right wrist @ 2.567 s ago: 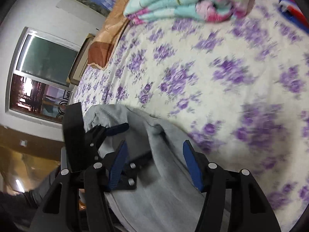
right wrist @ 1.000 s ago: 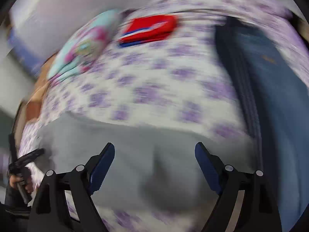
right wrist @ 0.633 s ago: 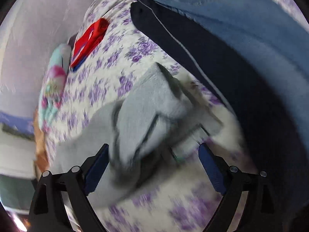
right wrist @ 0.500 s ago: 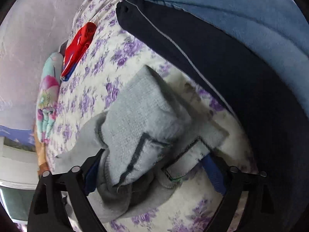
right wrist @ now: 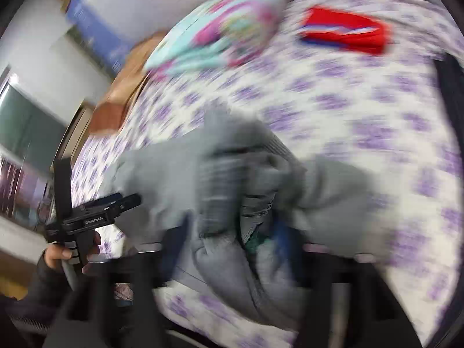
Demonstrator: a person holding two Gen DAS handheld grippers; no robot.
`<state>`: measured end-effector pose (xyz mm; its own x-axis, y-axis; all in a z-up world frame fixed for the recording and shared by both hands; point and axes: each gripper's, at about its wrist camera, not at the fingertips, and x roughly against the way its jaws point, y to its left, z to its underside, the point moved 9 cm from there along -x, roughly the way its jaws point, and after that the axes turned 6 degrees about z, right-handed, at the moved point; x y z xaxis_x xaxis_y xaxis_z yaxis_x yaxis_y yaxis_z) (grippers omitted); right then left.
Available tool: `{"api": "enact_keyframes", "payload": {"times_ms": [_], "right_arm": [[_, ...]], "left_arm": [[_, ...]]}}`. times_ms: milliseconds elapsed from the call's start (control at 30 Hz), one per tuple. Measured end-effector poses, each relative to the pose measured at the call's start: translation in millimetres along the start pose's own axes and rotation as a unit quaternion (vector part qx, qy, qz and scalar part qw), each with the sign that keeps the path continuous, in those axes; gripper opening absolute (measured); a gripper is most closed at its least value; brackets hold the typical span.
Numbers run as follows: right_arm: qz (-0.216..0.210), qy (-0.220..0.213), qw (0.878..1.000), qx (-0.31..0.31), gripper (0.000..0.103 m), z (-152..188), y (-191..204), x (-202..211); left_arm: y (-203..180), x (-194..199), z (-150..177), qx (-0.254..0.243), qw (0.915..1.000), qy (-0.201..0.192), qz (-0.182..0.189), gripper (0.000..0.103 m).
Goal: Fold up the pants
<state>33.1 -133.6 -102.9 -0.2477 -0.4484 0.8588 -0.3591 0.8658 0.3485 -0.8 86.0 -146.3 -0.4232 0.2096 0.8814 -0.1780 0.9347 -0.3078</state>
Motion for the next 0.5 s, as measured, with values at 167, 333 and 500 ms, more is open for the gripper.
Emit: {"api": "enact_keyframes", "payload": {"times_ms": [167, 333, 500], "right_arm": [[-0.078, 0.137, 0.987, 0.043, 0.092, 32, 65, -76], [-0.127, 0.057, 0.990, 0.011, 0.079, -2, 36, -15], [0.022, 0.022, 0.999, -0.027, 0.055, -15, -63, -1]], "left_arm": [[21, 18, 6, 0.015, 0.9997, -0.011, -0.017, 0.098], [38, 29, 10, 0.052, 0.9984, -0.019, -0.013, 0.098], [17, 28, 2, 0.043, 0.9988, -0.021, 0.015, 0.098]]}}
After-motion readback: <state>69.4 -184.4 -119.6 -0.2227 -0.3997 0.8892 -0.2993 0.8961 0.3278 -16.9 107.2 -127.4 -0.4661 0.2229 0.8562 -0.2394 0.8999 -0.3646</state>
